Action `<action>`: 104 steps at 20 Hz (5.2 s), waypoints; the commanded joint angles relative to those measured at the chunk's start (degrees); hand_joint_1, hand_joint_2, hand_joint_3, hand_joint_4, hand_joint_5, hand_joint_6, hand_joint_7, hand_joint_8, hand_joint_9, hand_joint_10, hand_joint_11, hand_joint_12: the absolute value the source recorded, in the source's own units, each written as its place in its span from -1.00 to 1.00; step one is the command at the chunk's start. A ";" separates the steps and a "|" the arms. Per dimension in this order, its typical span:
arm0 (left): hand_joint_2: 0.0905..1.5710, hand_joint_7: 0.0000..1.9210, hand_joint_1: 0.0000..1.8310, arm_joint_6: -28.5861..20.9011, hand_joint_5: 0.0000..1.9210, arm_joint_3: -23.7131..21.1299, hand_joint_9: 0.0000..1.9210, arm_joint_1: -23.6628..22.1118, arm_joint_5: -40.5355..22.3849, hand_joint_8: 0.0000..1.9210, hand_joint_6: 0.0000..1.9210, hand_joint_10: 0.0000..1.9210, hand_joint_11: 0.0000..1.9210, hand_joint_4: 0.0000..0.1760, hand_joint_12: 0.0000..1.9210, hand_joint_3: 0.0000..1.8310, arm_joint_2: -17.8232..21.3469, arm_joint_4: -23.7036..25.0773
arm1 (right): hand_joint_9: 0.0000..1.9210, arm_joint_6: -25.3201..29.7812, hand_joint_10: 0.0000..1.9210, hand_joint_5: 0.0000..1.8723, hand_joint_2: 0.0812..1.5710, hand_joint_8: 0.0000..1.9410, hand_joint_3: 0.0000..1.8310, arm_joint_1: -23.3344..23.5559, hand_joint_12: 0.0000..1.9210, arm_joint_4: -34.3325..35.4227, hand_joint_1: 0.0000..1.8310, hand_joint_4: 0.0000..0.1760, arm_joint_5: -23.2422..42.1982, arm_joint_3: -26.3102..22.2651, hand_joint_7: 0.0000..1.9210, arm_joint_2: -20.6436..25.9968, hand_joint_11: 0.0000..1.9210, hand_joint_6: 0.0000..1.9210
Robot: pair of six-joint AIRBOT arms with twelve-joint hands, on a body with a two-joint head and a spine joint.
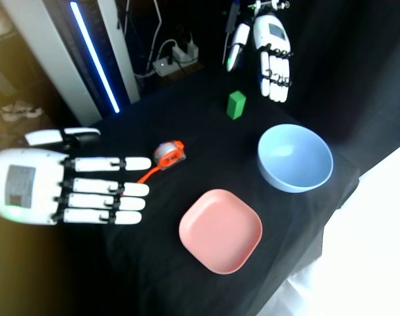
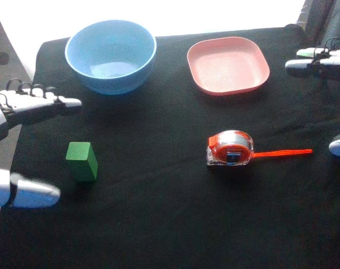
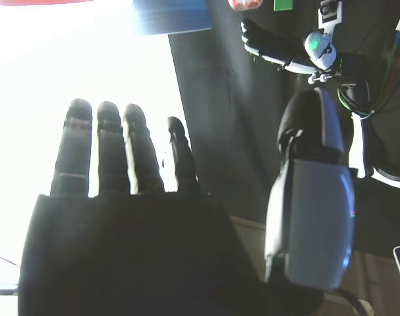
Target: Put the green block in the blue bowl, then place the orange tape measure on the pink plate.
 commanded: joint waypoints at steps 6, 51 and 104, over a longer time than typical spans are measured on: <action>0.05 -0.83 -0.11 -0.21 -0.91 1.95 -0.82 -7.67 2.30 -1.00 -1.00 -1.00 -1.00 0.54 -0.49 -1.00 -1.72 5.53 | -0.95 0.46 -0.99 -0.71 0.17 -1.00 -1.00 0.61 -0.24 2.67 0.09 0.55 5.83 0.30 -0.90 -0.22 -1.00 -0.99; 0.25 0.32 0.53 12.10 0.21 21.87 0.13 -37.79 23.00 -0.55 -0.32 -0.06 -0.10 -1.00 -0.05 -1.00 -17.83 0.80 | -0.89 1.22 -1.00 -0.61 0.28 -1.00 -1.00 0.59 -0.41 0.96 -0.03 0.12 5.19 1.54 -0.78 -2.57 -1.00 -1.00; 0.06 -0.93 -0.18 -0.55 -0.85 -0.85 -1.00 2.15 -15.87 -0.99 -1.00 -1.00 -1.00 0.21 -1.00 -0.99 -3.89 -7.52 | -0.13 6.09 -0.90 -0.23 0.12 -0.97 -1.00 14.00 0.02 -11.28 0.19 -1.00 -1.05 8.19 -0.26 -17.74 -0.43 -1.00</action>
